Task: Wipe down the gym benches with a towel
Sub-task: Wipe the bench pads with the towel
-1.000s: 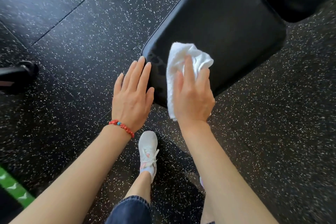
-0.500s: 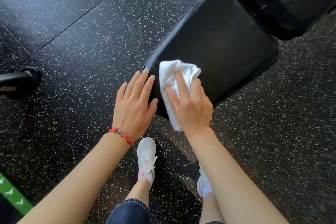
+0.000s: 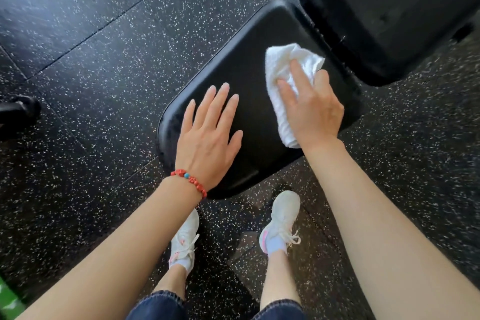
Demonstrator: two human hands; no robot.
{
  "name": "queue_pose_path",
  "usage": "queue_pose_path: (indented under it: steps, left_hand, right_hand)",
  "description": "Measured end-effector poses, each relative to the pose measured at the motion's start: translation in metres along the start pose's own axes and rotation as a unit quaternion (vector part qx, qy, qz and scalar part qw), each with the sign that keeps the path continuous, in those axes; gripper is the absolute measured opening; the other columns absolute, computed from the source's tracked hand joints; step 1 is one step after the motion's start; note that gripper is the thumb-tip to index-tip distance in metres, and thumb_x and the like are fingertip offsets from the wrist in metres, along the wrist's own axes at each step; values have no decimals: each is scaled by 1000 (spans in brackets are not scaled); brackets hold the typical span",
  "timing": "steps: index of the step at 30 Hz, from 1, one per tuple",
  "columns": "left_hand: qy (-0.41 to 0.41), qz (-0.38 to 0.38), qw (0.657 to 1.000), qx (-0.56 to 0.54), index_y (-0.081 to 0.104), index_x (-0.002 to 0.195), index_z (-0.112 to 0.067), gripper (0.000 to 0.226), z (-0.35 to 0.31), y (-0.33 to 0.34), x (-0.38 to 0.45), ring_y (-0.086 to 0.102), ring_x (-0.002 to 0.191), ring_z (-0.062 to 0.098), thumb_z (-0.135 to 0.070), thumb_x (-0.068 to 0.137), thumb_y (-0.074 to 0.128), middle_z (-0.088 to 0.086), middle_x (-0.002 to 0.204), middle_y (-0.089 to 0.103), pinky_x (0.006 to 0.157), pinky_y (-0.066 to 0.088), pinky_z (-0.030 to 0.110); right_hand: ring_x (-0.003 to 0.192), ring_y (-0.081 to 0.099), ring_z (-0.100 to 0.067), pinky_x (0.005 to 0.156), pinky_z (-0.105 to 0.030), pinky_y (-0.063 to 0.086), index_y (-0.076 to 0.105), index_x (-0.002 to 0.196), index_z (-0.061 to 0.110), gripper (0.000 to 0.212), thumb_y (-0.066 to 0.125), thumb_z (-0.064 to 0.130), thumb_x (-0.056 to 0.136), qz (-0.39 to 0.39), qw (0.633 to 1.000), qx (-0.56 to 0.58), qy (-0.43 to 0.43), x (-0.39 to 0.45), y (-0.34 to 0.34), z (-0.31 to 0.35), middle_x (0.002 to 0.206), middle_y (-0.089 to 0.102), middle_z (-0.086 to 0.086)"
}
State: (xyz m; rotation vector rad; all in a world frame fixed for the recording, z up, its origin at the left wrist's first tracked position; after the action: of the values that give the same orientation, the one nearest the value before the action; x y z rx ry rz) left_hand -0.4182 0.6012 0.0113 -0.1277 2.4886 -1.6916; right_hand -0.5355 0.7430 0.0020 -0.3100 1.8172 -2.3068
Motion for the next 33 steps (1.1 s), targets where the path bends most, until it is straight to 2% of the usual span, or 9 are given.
queue_pose_path:
  steps: [11, 13, 16, 19, 24, 27, 29, 31, 33]
  left_hand:
    - [-79, -33, 996, 14, 38, 139, -7, 54, -56, 28, 74, 24, 139, 30, -21, 90, 54, 12, 149, 31, 111, 16, 51]
    - [-83, -46, 995, 11, 39, 139, -6, 53, -66, 30, 88, 26, 138, 31, -21, 90, 55, 13, 149, 32, 111, 16, 52]
    - [-86, -55, 995, 19, 39, 138, -7, 53, -76, 34, 109, 26, 138, 31, -23, 90, 54, 13, 148, 33, 111, 16, 51]
    - [-105, -48, 993, 30, 36, 140, -9, 54, -75, 42, 121, 24, 139, 30, -30, 92, 47, 11, 150, 30, 112, 11, 50]
    - [-106, -65, 991, 57, 39, 139, -11, 57, -69, 49, 124, 27, 137, 28, -38, 89, 37, 9, 149, 34, 112, 13, 48]
    - [-102, -76, 990, 59, 40, 138, -10, 57, -69, 51, 123, 28, 137, 27, -37, 88, 38, 9, 148, 35, 112, 14, 48]
    - [-97, -81, 990, 62, 41, 138, -10, 56, -69, 50, 124, 28, 137, 27, -37, 89, 39, 10, 148, 36, 112, 14, 48]
    - [-95, -79, 990, 70, 40, 138, -10, 56, -69, 51, 123, 27, 137, 27, -37, 89, 39, 10, 148, 35, 112, 14, 48]
    - [-94, -77, 990, 70, 38, 139, -9, 56, -69, 51, 123, 25, 137, 27, -37, 90, 39, 11, 148, 34, 112, 13, 48]
  right_hand:
    - [83, 58, -37, 63, -40, 47, 51, 131, 25, 38, 46, 37, 95, 35, 997, 15, -64, 61, -25, -74, 119, 52, -24]
    - [68, 60, -37, 53, -39, 51, 58, 124, 17, 34, 52, 30, 93, -17, 995, 22, -100, 70, -33, -94, 105, 58, -29]
    - [48, 52, -25, 38, -29, 47, 67, 112, 12, 29, 60, 25, 87, -88, 987, -16, -133, 81, -31, -116, 71, 57, -18]
    - [47, 50, -20, 37, -26, 45, 69, 108, 12, 33, 65, 32, 82, -109, 982, -73, -138, 92, -18, -124, 64, 56, -11]
    - [64, 62, -28, 48, -31, 50, 63, 118, 12, 44, 58, 41, 85, -87, 985, -67, -133, 126, -5, -106, 95, 65, -25]
    - [94, 59, -34, 65, -38, 50, 47, 134, 18, 51, 46, 44, 90, -18, 994, -37, -98, 164, 2, -78, 129, 48, -26]
    - [100, 56, -33, 70, -39, 49, 42, 137, 21, 52, 42, 45, 91, -12, 994, -30, -101, 185, 8, -64, 136, 41, -24]
    - [91, 59, -31, 65, -37, 49, 46, 135, 20, 52, 43, 46, 90, -25, 993, -40, -108, 187, 7, -60, 127, 50, -24]
    - [68, 59, -27, 51, -32, 48, 58, 124, 15, 47, 53, 44, 87, -82, 986, -61, -131, 173, 3, -74, 95, 63, -22]
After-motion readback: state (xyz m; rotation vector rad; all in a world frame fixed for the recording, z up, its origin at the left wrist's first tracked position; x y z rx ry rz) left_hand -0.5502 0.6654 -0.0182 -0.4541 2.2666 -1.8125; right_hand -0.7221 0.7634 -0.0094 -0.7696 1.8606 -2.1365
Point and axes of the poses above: each hand's wrist, its own x-axis towards the middle knuckle, its own y-axis out of the palm, z = x × y, the point moved 1 cm from there along x, towards the middle knuckle
